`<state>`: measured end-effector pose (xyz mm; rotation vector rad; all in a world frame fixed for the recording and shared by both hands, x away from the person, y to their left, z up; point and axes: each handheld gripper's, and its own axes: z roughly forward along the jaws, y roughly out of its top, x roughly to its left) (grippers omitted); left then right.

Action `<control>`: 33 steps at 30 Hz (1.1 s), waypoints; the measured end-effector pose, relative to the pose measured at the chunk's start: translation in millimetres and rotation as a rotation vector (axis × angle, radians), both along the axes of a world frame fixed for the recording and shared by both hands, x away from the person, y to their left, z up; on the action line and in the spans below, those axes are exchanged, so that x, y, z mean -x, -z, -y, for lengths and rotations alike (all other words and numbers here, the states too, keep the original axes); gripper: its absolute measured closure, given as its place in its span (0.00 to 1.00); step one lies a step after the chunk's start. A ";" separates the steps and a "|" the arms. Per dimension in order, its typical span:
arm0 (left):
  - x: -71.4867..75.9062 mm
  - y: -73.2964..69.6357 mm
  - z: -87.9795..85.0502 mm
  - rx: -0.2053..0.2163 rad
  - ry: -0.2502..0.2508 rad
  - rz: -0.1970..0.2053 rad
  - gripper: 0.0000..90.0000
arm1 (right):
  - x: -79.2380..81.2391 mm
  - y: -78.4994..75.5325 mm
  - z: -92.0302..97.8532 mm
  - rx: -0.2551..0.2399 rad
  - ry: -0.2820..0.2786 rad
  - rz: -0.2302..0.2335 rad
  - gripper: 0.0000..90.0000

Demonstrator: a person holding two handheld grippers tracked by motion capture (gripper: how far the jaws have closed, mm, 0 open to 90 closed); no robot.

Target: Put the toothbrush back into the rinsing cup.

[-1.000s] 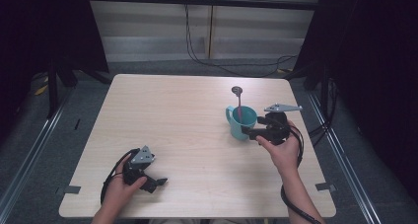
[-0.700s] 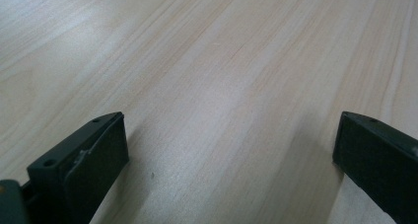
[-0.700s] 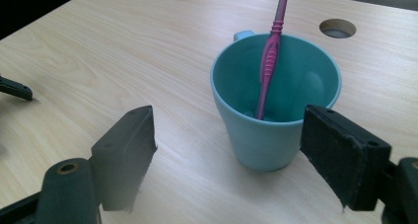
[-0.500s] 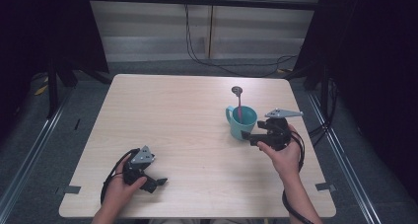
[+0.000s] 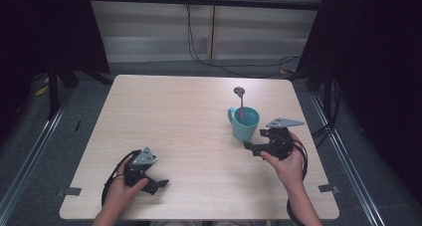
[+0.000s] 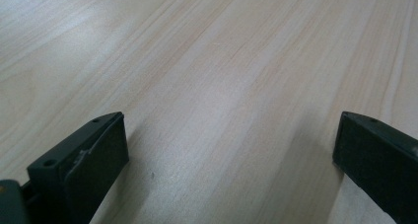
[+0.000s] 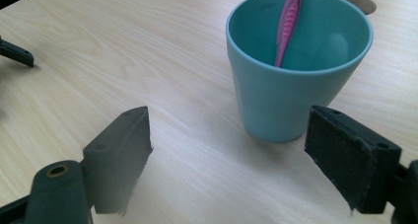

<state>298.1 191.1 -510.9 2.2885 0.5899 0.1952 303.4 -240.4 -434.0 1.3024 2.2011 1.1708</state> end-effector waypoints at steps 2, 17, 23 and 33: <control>0.1 0.0 0.0 0.000 -0.001 0.000 0.00 | 0.9 1.9 0.7 -0.007 0.003 -0.002 0.19; 0.0 0.0 0.0 -0.001 0.000 0.001 0.00 | 6.7 11.8 0.8 0.017 -0.027 -0.009 0.17; 0.0 0.1 0.0 0.001 0.001 -0.001 0.00 | 9.1 16.5 0.6 0.011 -0.038 -0.008 0.17; -0.2 -0.1 -0.2 -0.001 0.000 0.004 0.00 | 14.6 24.7 -1.1 0.022 -0.062 -0.023 0.17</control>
